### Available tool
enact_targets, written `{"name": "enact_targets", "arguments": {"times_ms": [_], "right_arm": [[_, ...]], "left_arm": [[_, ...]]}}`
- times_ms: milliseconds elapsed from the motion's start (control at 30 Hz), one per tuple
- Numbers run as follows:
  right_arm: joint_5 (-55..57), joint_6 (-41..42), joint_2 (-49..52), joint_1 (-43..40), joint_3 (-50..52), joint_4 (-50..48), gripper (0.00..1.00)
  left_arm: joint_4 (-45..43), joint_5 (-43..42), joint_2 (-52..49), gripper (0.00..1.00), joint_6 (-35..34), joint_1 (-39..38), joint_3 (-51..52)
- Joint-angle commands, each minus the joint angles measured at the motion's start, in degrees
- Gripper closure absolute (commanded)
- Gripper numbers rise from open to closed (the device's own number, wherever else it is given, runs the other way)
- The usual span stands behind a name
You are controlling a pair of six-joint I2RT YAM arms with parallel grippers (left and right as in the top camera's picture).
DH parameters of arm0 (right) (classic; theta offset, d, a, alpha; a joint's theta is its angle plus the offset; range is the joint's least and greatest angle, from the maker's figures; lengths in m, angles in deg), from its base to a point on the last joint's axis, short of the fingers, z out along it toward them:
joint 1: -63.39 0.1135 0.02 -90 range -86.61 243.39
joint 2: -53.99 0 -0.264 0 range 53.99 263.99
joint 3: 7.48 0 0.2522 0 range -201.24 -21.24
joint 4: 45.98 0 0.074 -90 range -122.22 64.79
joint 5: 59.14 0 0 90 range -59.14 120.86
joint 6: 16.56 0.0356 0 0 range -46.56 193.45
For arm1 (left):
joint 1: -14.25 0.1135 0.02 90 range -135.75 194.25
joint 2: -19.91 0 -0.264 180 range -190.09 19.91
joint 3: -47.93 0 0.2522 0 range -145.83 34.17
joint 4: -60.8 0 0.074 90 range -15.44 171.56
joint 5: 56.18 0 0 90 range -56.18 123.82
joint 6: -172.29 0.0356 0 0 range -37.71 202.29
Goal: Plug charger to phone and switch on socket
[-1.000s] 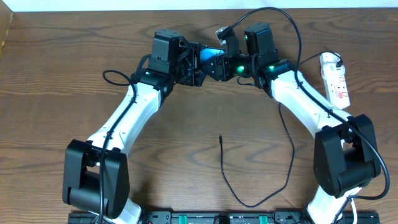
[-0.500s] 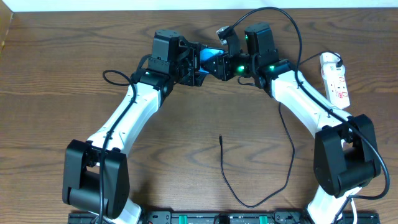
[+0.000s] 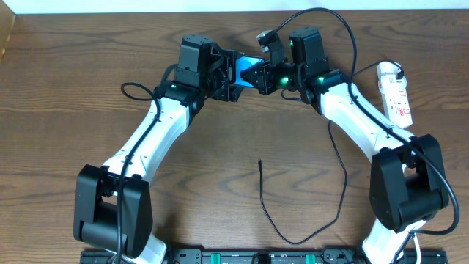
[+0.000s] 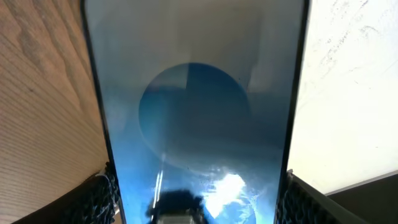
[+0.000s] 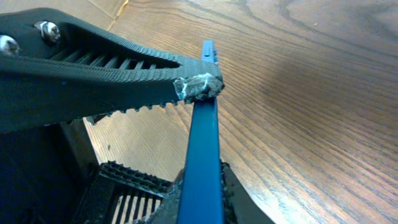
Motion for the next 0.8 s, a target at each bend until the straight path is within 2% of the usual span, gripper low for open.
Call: {"name": "enact_targets", "arguments": {"times_ms": [0,100,167,300,333,433,600,767], "right_arm": [[-3.23,-0.79,0.15,0.11,-0.83,-0.44,0.98],[-3.26,-0.79,0.15,-0.15,-0.83,-0.44,0.99],[-3.26,-0.79,0.15,-0.31,-0.83,-0.42,0.99],[-3.28,-0.79,0.15,-0.92,-0.83,-0.46,0.99],[-3.28,-0.79,0.15,-1.25,-0.83,-0.48,0.99],[-3.30,-0.76,0.15,-2.51,-0.83,-1.14,0.99],[-3.30,2.08,0.15,-4.72,-0.83,-3.17,0.99],[-3.30,7.23,0.15,-7.39,-0.83,-5.66,0.99]], "left_arm": [[-0.52,-0.09,1.36,0.93,0.55,-0.13,-0.44],[-0.50,-0.09,1.36,0.92,0.55,-0.13,-0.42],[-0.50,-0.09,1.36,0.83,0.55,-0.13,-0.44],[-0.50,-0.07,1.36,0.46,0.55,-0.13,-0.44],[-0.50,-0.07,1.36,0.33,0.55,-0.13,-0.44],[-0.55,-0.09,1.36,0.14,0.68,-0.07,-0.44],[-2.23,-0.11,1.38,0.11,3.21,-0.07,-0.44],[-7.67,-1.97,1.60,0.11,5.29,-0.07,-0.44]]}}
